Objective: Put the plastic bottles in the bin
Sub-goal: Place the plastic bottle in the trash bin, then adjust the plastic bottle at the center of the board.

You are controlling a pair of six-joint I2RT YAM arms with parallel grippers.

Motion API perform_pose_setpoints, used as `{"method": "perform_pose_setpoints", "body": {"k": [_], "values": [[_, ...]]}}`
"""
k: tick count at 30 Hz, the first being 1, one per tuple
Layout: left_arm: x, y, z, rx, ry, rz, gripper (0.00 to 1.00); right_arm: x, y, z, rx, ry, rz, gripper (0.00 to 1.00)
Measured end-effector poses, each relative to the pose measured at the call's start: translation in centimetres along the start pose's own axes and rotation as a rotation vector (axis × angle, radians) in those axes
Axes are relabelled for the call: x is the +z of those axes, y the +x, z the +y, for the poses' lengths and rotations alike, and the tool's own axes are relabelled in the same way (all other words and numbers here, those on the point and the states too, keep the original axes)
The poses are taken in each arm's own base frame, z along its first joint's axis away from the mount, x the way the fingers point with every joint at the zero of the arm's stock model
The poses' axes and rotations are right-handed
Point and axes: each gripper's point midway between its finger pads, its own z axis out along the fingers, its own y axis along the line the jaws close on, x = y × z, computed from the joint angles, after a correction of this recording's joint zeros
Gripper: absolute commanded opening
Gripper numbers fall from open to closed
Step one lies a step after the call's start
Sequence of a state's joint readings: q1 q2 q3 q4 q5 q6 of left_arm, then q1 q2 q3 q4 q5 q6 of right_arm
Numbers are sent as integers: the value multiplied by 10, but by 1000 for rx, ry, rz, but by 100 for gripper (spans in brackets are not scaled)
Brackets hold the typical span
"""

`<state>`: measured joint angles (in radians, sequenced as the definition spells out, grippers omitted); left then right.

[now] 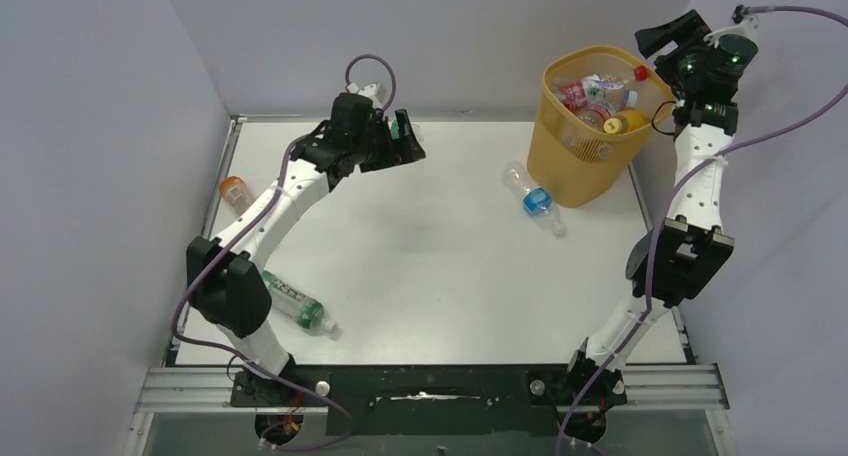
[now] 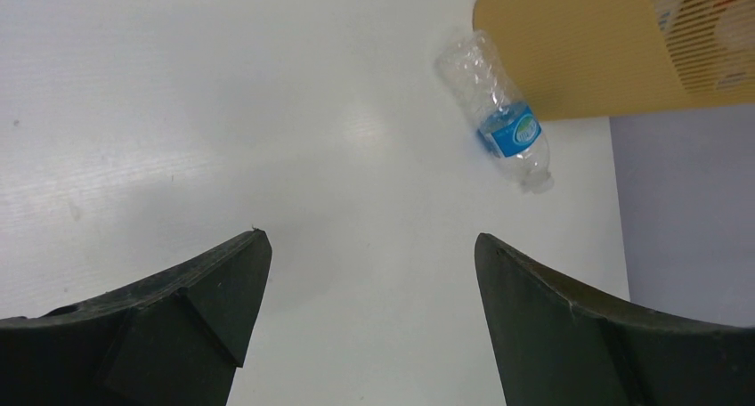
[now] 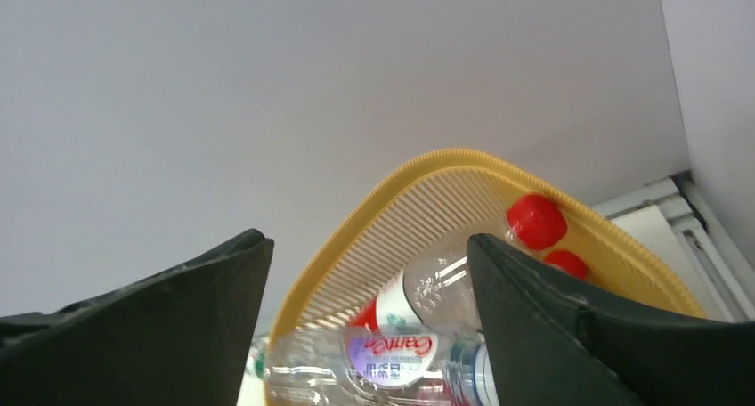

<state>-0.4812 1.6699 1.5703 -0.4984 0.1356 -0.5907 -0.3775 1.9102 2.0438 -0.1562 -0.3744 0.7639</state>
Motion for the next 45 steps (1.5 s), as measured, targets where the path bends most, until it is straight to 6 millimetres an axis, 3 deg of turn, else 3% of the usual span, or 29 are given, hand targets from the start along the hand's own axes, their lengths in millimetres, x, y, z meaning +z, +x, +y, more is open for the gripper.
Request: {"method": "perform_pose_setpoints", "body": {"k": [2, 4, 7, 12, 17, 21, 28, 35, 39, 45], "values": [[10, -15, 0, -4, 2, -27, 86, -5, 12, 3, -21, 10, 35, 94], [22, -31, 0, -10, 1, -59, 86, -14, 28, 20, -56, 5, 78, 95], [43, -53, 7, -32, -13, -109, 86, -42, 61, 71, -123, -55, 145, 95], [91, -85, 31, -62, -53, -191, 86, -122, 106, 162, -209, -222, 221, 95], [145, -99, 58, -10, -86, -252, 86, -191, 135, 199, -266, -317, 263, 95], [180, -107, 71, 78, -98, -291, 86, -218, 168, 195, -281, -327, 355, 95], [209, -138, 82, 192, -94, -395, 86, -246, 219, 161, -294, -261, 526, 95], [228, -153, 120, 214, -112, -456, 86, -265, 232, 151, -303, -254, 570, 95], [240, -151, 145, 220, -134, -455, 86, -267, 240, 150, -311, -261, 592, 95], [251, -141, 155, 245, -143, -435, 84, -271, 256, 144, -317, -257, 635, 95]]}}
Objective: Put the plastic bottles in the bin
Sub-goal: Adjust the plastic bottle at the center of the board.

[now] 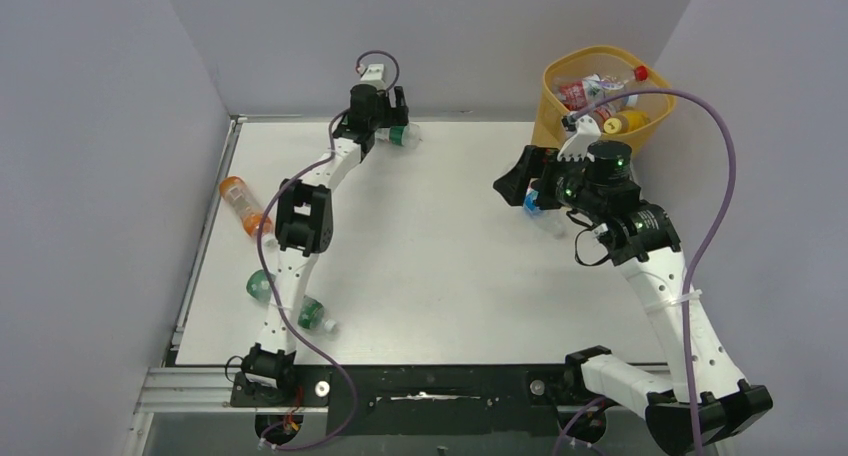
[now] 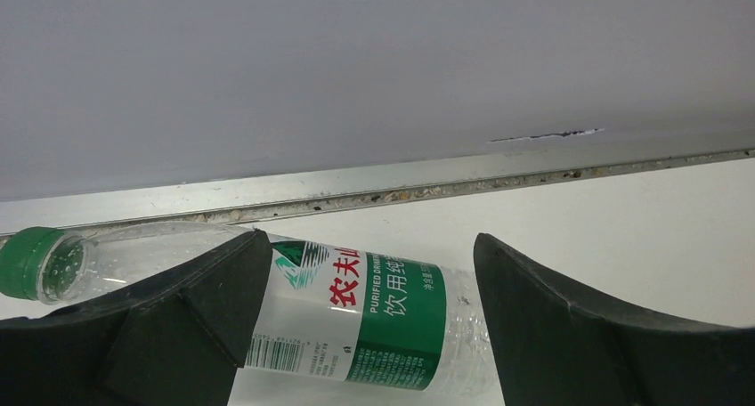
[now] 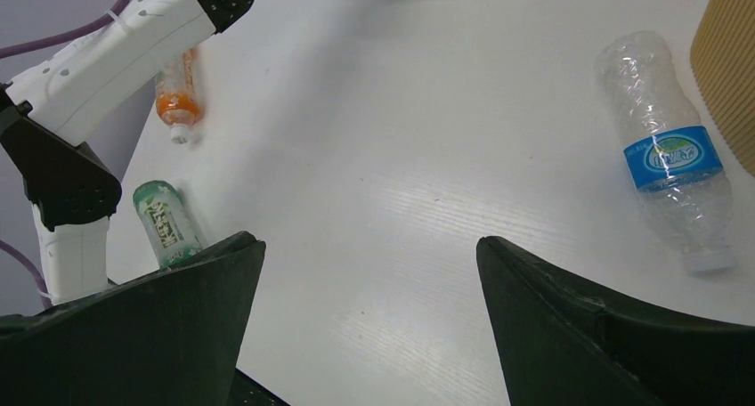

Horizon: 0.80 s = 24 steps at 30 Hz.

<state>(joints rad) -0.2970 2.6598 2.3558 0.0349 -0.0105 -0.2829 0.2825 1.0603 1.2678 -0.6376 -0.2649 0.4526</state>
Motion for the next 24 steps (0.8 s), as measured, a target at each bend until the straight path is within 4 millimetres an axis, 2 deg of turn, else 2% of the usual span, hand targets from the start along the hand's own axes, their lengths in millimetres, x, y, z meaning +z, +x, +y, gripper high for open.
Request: {"method": "perform_pose_setpoints", "body": {"k": [6, 9, 17, 22, 24], "values": [[-1, 11, -11, 71, 16, 24, 81, 4, 8, 2, 2, -8, 18, 95], [-4, 31, -12, 116, 15, 67, 80, 6, 9, 6, 1, -22, 16, 95], [-29, 35, -8, 172, -9, 120, 75, 11, 19, 15, 5, -42, 33, 95], [-80, 56, -1, 186, -63, 216, 73, 5, 18, 23, 9, -54, 17, 95], [-117, 70, 4, 192, -101, 266, 73, -1, 16, 26, 9, -60, -1, 95]]}}
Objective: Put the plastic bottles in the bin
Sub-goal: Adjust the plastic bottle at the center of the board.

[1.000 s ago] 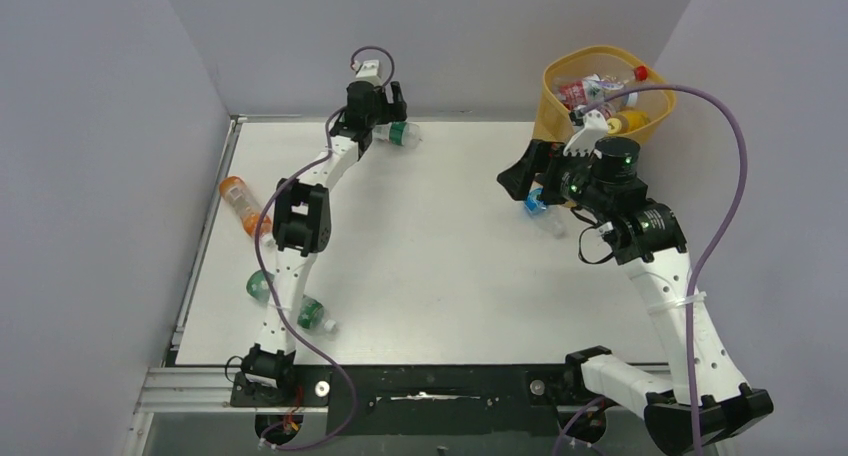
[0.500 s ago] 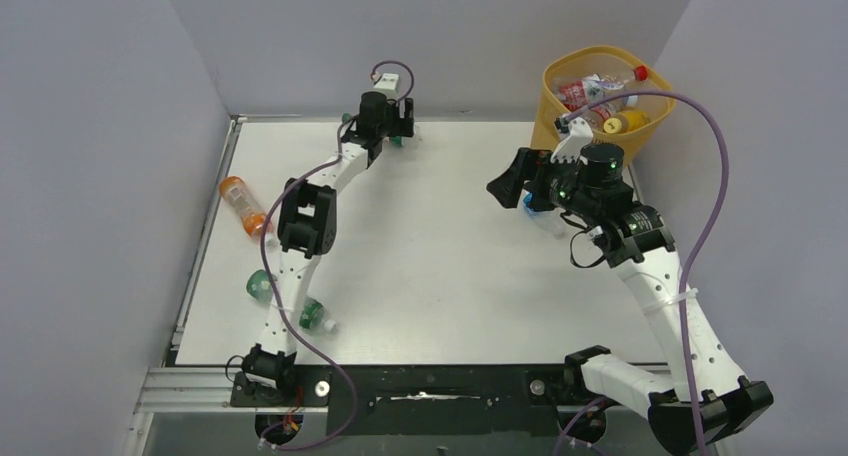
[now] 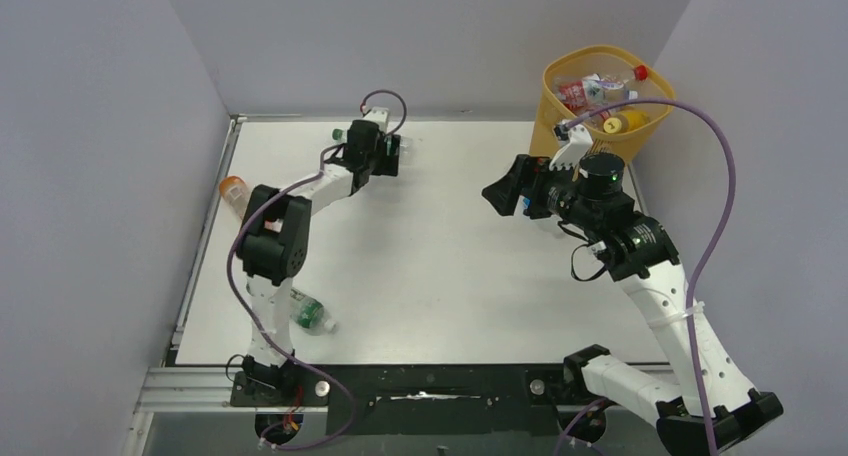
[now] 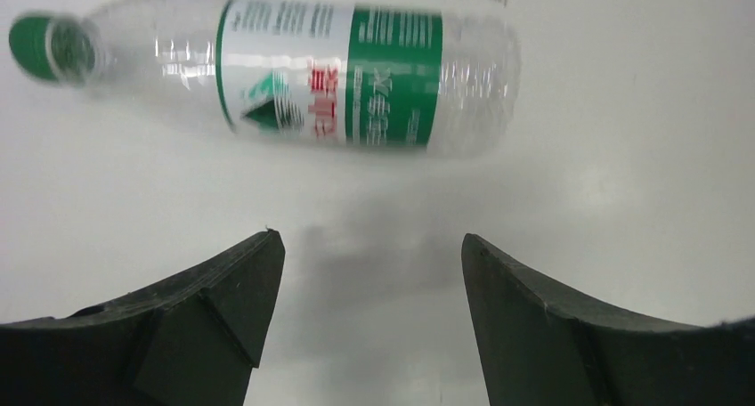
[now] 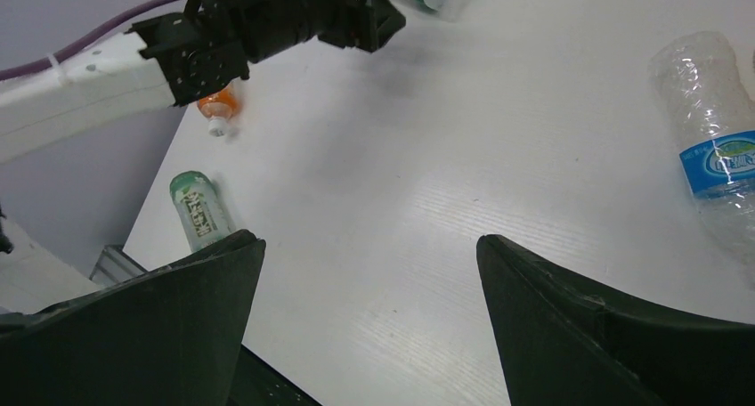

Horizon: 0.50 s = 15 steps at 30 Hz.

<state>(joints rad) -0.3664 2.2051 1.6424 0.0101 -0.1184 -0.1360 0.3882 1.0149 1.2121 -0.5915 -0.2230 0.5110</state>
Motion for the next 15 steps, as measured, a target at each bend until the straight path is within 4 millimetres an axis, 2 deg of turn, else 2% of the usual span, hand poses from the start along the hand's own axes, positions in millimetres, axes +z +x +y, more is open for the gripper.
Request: {"method": "perform_pose_setpoints", "body": {"k": [1, 4, 6, 8, 10, 12, 15], "values": [[-14, 9, 0, -2, -8, 18, 73, -3, -1, 2, 1, -3, -8, 94], [-76, 37, 2, -27, -26, 72, 73, -10, -1, 8, 5, -20, -28, 94], [-114, 39, 3, -54, -30, 70, 73, -13, 1, 12, 6, -29, -32, 94], [-147, 21, 5, -89, -33, 23, 74, -14, 3, 15, 8, -37, -28, 94], [-166, -12, 6, -134, -30, -59, 74, -13, 5, 18, 13, -41, -24, 94], [-173, -45, 7, -170, -25, -126, 75, -13, 8, 22, 9, -49, -19, 94], [-164, -84, 2, -206, -17, -179, 76, -13, 10, 25, 6, -48, -14, 94]]}}
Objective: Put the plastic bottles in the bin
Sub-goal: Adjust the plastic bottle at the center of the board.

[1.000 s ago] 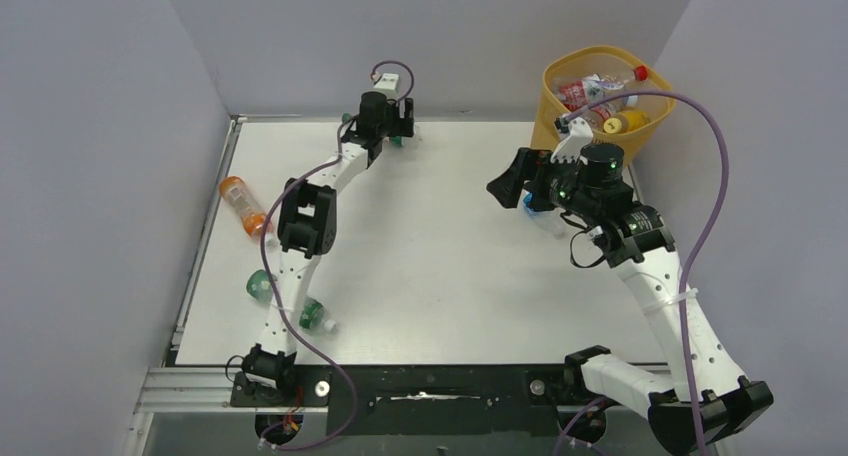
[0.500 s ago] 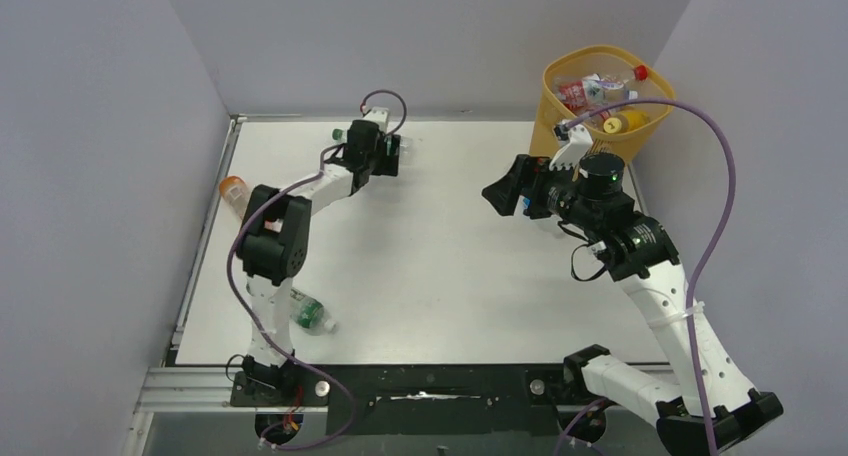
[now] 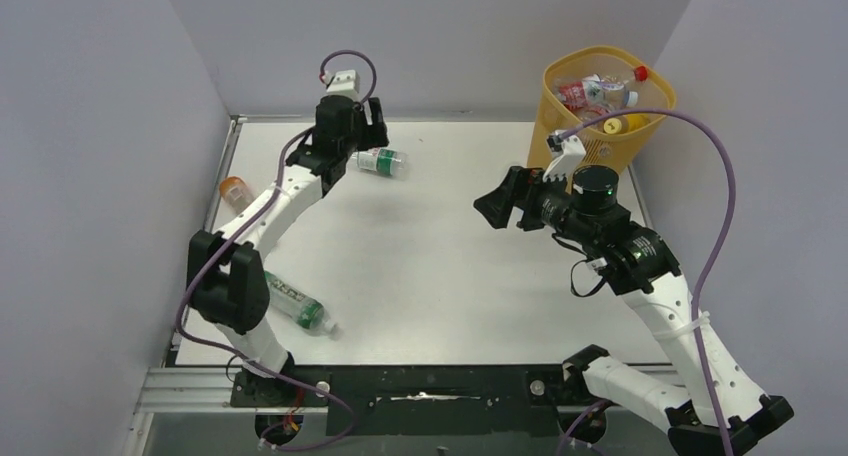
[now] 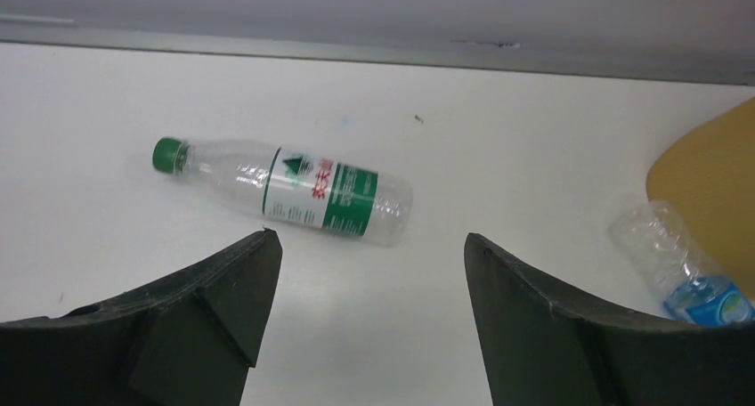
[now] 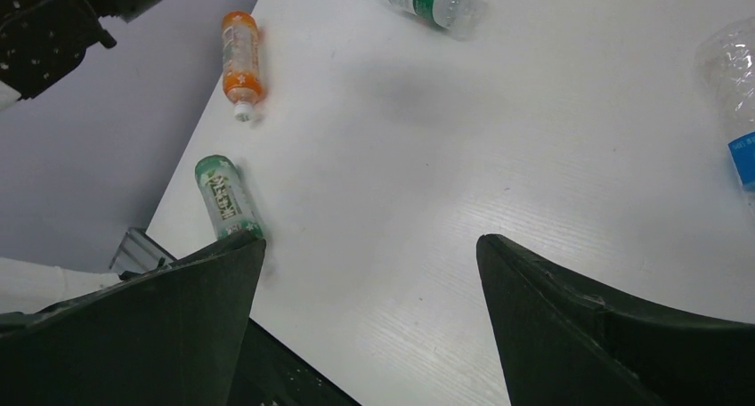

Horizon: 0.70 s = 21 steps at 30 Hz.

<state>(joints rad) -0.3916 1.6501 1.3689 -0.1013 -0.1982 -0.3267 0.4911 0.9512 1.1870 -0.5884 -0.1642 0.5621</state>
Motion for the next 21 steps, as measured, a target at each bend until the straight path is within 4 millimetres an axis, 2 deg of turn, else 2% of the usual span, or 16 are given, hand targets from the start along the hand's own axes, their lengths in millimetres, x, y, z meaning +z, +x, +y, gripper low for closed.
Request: {"method": "perform_pose_setpoints", "body": {"k": [2, 4, 9, 13, 17, 21], "values": [[19, -15, -11, -24, 10, -15, 76, 0, 2, 0, 0, 6, 7, 94], [40, -15, -19, -47, 18, 1, 76, -1, 4, -2, 1, 16, 10, 94], [94, 24, -25, -86, -1, 119, 77, -5, 6, -3, -3, 29, 14, 95], [128, 53, -29, -107, 0, 180, 77, -6, 10, -4, -4, 39, 27, 95], [148, 73, -29, -125, 4, 208, 77, -6, 12, -6, -5, 47, 30, 95], [160, 78, -25, -143, 4, 212, 77, -5, 16, -9, -8, 59, 41, 95]]}}
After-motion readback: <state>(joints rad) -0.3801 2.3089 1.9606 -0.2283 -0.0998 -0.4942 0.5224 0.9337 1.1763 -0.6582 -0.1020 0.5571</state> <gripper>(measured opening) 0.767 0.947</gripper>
